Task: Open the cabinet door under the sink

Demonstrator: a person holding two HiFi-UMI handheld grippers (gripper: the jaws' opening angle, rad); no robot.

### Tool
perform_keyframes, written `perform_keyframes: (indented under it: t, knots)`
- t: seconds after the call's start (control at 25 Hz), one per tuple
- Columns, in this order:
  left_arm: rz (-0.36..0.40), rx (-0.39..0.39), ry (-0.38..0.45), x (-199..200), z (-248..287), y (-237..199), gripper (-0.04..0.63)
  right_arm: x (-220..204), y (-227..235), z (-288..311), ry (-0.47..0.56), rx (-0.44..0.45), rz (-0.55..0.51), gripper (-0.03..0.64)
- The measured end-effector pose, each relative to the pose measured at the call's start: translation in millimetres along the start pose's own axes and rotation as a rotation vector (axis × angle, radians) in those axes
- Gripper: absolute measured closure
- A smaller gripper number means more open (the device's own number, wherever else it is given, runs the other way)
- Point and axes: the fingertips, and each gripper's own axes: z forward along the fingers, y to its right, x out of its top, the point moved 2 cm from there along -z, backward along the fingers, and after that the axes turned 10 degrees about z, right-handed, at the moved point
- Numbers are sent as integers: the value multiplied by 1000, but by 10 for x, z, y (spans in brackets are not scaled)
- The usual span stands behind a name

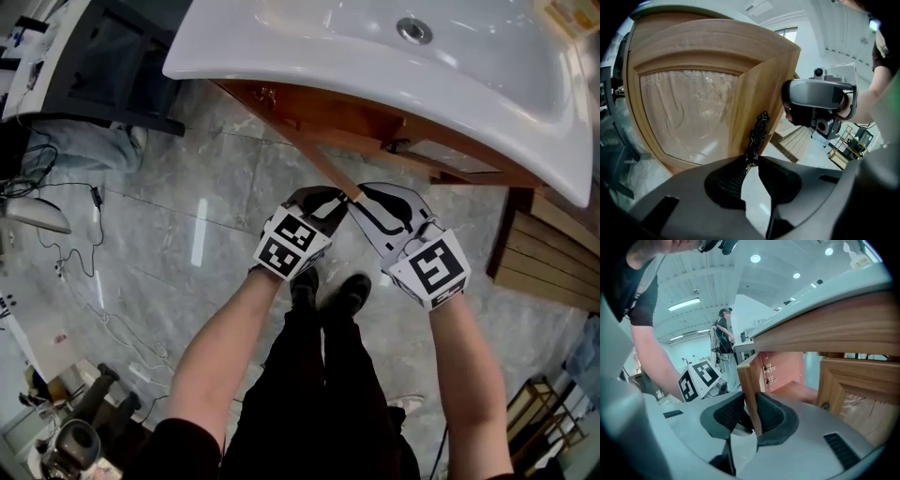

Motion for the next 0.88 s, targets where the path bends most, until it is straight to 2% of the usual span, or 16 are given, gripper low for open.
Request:
perform_keyframes:
  t: [0.24, 0.44, 0.6, 0.76, 0.88]
  knots:
    - [26, -3, -16, -258, -305, -4, 503, -66, -376, 152, -18, 31, 36, 512]
    - [47, 42, -17, -515, -586, 37, 497, -166, -684, 278, -33, 49, 57, 505]
    - [30, 101, 3, -659, -882, 17, 491, -199, -806, 339, -35, 32, 73, 503]
    - [-4, 135, 0, -870, -1175, -31, 491, -214, -1134, 543, -82, 82, 47, 505]
    - [-23, 157, -8, -1054, -1398, -67, 491, -200, -1381, 764, -85, 98, 65, 512]
